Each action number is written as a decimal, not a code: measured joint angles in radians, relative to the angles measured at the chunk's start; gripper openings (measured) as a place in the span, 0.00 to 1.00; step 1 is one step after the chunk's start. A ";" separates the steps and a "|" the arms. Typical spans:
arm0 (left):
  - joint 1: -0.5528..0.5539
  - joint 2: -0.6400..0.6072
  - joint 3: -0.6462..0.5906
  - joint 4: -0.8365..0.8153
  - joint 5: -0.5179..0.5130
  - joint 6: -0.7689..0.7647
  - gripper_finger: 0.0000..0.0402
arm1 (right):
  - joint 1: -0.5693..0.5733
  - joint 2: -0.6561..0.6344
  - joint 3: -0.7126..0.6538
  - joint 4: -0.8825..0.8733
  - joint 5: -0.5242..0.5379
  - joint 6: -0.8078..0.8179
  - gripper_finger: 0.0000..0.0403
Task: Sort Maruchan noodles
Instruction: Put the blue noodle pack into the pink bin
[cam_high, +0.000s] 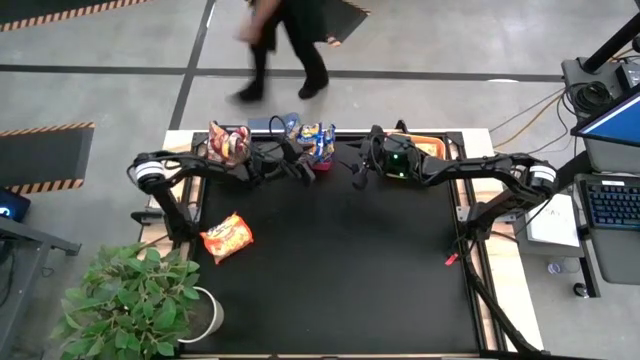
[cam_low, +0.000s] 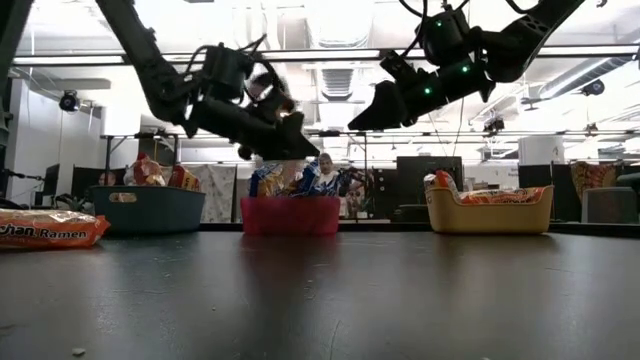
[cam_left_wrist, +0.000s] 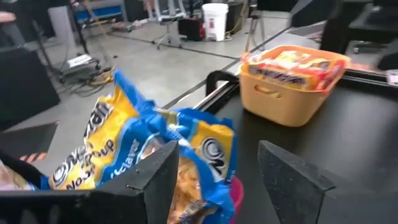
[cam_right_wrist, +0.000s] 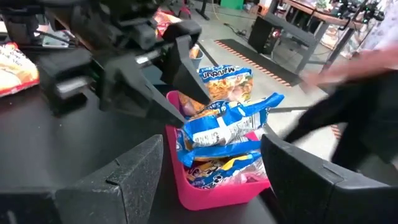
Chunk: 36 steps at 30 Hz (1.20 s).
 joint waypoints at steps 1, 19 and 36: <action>0.000 0.016 0.008 0.004 -0.009 -0.009 0.51 | 0.000 0.000 0.000 -0.003 0.000 -0.005 0.64; -0.004 0.107 0.076 -0.059 -0.165 -0.058 0.39 | -0.011 -0.255 -0.118 0.011 0.025 -0.007 0.59; -0.004 0.098 0.086 -0.077 -0.201 -0.200 0.02 | -0.011 -0.271 -0.125 0.061 0.025 0.023 0.58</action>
